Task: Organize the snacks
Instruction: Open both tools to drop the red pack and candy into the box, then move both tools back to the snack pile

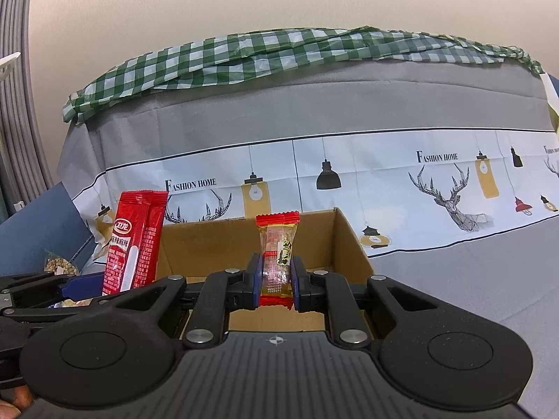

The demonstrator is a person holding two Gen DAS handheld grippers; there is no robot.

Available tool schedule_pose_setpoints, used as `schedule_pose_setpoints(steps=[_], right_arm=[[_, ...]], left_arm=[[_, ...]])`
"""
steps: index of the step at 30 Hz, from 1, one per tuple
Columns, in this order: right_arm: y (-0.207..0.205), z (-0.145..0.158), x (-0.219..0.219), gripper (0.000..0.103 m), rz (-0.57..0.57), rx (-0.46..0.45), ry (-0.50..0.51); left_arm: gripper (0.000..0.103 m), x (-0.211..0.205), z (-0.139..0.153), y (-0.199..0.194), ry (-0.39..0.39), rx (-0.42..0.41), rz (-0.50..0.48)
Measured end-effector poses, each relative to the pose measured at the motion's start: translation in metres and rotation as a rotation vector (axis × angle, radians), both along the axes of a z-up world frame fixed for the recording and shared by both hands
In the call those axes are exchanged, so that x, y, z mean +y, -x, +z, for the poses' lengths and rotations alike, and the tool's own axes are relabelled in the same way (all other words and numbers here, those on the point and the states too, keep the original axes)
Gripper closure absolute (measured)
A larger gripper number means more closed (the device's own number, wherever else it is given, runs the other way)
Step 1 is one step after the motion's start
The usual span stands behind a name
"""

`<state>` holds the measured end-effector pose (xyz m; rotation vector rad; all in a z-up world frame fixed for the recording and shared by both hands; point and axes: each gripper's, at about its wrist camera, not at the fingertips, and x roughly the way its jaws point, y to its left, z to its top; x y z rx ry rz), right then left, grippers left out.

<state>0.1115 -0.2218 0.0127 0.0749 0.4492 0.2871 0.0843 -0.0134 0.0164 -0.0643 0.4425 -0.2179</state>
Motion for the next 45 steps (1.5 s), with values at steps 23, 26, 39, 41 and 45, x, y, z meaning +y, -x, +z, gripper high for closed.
schedule_pose_setpoints(steps=[23,26,39,41,45], right_arm=[[0.004,0.000,-0.001,0.037,-0.029,-0.047,0.006],[0.005,0.000,0.002,0.037,-0.042,-0.059,0.015],[0.017,-0.003,0.030,0.015,-0.087,-0.078,0.007],[0.019,-0.004,0.036,0.015,-0.064,-0.053,-0.010],[0.026,-0.006,0.059,0.015,-0.014,-0.034,-0.011]], left_arm=[[0.037,0.010,0.008,0.002,0.064,-0.041,0.015],[0.037,0.015,0.009,0.004,0.070,-0.054,0.030],[0.037,0.057,0.011,0.035,0.034,-0.054,0.019],[0.037,0.063,0.012,0.042,0.023,-0.041,-0.017],[0.048,0.075,0.017,0.045,0.026,0.033,-0.111]])
